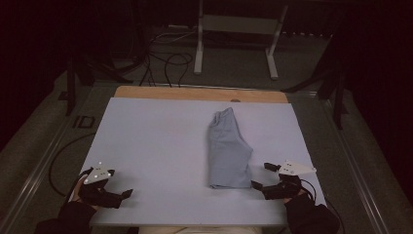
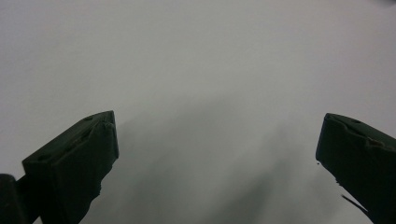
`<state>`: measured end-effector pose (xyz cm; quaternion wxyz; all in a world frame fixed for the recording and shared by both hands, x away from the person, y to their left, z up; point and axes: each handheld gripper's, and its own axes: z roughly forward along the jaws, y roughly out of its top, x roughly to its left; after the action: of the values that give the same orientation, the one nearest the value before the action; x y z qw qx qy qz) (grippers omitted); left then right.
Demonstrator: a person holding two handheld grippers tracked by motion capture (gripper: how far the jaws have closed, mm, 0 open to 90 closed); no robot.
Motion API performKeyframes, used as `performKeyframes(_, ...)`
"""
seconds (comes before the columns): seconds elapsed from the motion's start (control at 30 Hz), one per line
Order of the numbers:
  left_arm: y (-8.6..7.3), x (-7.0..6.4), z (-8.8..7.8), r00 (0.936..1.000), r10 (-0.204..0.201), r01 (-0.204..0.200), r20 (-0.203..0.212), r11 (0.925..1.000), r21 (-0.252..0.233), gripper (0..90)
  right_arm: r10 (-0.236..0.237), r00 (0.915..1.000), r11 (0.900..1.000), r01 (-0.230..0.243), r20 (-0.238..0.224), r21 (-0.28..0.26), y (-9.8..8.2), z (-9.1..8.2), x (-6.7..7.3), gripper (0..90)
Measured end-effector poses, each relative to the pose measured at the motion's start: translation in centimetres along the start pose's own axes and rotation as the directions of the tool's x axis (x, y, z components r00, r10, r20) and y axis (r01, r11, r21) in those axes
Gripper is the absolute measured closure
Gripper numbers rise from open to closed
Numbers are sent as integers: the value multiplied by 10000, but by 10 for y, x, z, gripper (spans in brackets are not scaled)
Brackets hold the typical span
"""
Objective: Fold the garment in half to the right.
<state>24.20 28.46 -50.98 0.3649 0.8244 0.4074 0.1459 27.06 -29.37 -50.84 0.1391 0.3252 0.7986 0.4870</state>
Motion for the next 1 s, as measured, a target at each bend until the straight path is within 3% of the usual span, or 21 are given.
performKeyframes(0.13,-1,4,-3,9978,-353,357,-561,9993,57,2,2,10000,10000,-2,94,-1,0,5,-1,98)
performKeyframes(0.3,1,-1,-6,9973,-445,427,-582,9986,-319,1,60,9998,9998,-57,164,-168,0,4,-3,98)
performKeyframes(0.47,3,-10,-4,9994,-139,124,-329,9989,-457,1,136,9999,9998,-136,36,-175,0,6,-4,98)
performKeyframes(0.7,2,-17,2,9986,167,-179,-494,9996,-235,1,-48,10000,9999,48,-38,111,-1,12,-1,98)
performKeyframes(1.0,10,-30,5,9978,496,-524,-429,9964,-661,2,-14,10000,9999,14,-17,99,-1,12,-2,98)
